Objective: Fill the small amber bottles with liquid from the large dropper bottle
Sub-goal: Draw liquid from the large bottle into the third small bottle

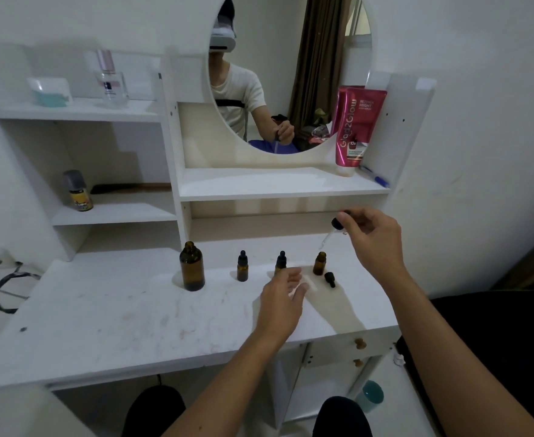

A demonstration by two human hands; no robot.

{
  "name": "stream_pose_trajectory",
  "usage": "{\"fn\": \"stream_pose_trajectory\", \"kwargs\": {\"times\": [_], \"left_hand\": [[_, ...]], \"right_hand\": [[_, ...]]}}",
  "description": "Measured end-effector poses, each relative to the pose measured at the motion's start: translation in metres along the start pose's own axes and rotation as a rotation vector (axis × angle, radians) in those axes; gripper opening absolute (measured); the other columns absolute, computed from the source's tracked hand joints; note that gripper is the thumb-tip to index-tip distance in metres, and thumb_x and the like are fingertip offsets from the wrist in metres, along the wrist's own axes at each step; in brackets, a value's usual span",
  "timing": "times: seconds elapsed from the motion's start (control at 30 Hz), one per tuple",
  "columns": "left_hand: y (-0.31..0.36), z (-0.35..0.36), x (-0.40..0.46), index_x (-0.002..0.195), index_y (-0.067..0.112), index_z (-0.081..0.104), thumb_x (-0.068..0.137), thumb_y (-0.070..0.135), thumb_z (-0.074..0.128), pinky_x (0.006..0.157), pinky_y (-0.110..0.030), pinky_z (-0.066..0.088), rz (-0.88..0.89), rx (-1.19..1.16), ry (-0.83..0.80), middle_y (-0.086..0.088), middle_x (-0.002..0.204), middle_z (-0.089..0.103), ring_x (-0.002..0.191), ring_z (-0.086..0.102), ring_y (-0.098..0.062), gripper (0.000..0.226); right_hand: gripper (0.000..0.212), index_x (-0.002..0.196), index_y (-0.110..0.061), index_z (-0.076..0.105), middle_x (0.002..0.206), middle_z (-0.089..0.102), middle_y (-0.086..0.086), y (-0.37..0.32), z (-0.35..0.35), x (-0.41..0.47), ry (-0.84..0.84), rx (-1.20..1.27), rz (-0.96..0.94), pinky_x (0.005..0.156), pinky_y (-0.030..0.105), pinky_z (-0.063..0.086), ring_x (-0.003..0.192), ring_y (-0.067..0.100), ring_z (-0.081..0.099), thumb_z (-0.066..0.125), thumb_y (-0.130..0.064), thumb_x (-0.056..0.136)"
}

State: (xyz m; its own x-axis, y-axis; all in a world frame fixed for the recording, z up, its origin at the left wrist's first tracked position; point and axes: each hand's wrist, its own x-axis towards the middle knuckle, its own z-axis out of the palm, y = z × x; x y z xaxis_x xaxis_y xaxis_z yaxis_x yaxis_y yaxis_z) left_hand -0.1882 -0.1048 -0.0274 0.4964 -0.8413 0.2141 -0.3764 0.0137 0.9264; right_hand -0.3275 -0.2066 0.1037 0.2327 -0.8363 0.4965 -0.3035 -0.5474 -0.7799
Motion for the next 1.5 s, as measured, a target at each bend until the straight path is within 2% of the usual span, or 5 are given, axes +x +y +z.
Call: {"fn": "stream_pose_trajectory", "kwargs": {"times": [0.2, 0.4, 0.63, 0.93, 1.5], "left_hand": [[-0.012, -0.072, -0.021, 0.126, 0.019, 0.066, 0.094, 0.032, 0.073, 0.087, -0.016, 0.056, -0.034, -0.021, 0.096, 0.011, 0.113, 0.071, 0.097, 0.067, 0.002, 0.035], [-0.029, -0.138, -0.027, 0.120, 0.020, 0.068, 0.087, 0.036, 0.080, 0.086, -0.035, 0.063, -0.106, -0.034, 0.266, 0.010, 0.107, 0.072, 0.093, 0.070, -0.006, 0.038], [-0.039, -0.189, -0.023, 0.108, 0.020, 0.065, 0.079, 0.036, 0.088, 0.077, -0.032, 0.062, -0.138, 0.014, 0.483, 0.007, 0.098, 0.070, 0.087, 0.068, -0.013, 0.041], [-0.042, -0.185, 0.001, 0.138, 0.020, 0.056, 0.083, 0.037, 0.084, 0.101, -0.038, 0.056, -0.189, 0.045, 0.352, 0.004, 0.133, 0.064, 0.116, 0.063, -0.017, 0.064], [-0.052, -0.184, 0.002, 0.126, 0.021, 0.063, 0.086, 0.033, 0.081, 0.094, -0.023, 0.054, -0.137, 0.038, 0.332, 0.007, 0.118, 0.072, 0.100, 0.066, -0.008, 0.045]], "right_hand": [[0.014, 0.106, -0.015, 0.079, 0.092, 0.080, -0.009, -0.032, 0.019, -0.008, -0.040, 0.123, -0.035, 0.089, 0.017, 0.057, 0.091, 0.003, 0.076, 0.075, -0.024, 0.096], [0.014, 0.105, -0.012, 0.079, 0.094, 0.079, -0.008, -0.070, 0.067, -0.014, -0.132, 0.204, -0.118, 0.085, 0.016, 0.056, 0.090, 0.004, 0.075, 0.074, -0.022, 0.097], [0.014, 0.105, -0.009, 0.078, 0.094, 0.079, -0.004, -0.103, 0.126, -0.021, -0.237, 0.276, -0.166, 0.085, 0.016, 0.056, 0.089, 0.004, 0.074, 0.075, -0.020, 0.096], [0.014, 0.105, -0.014, 0.079, 0.095, 0.079, -0.007, -0.127, 0.168, -0.020, -0.271, 0.274, -0.199, 0.086, 0.015, 0.056, 0.090, 0.003, 0.073, 0.075, -0.023, 0.096], [0.007, 0.095, -0.022, 0.079, 0.082, 0.070, -0.019, -0.101, 0.214, -0.028, -0.453, 0.036, -0.104, 0.067, 0.001, 0.046, 0.074, -0.011, 0.064, 0.077, -0.028, 0.094]]}}
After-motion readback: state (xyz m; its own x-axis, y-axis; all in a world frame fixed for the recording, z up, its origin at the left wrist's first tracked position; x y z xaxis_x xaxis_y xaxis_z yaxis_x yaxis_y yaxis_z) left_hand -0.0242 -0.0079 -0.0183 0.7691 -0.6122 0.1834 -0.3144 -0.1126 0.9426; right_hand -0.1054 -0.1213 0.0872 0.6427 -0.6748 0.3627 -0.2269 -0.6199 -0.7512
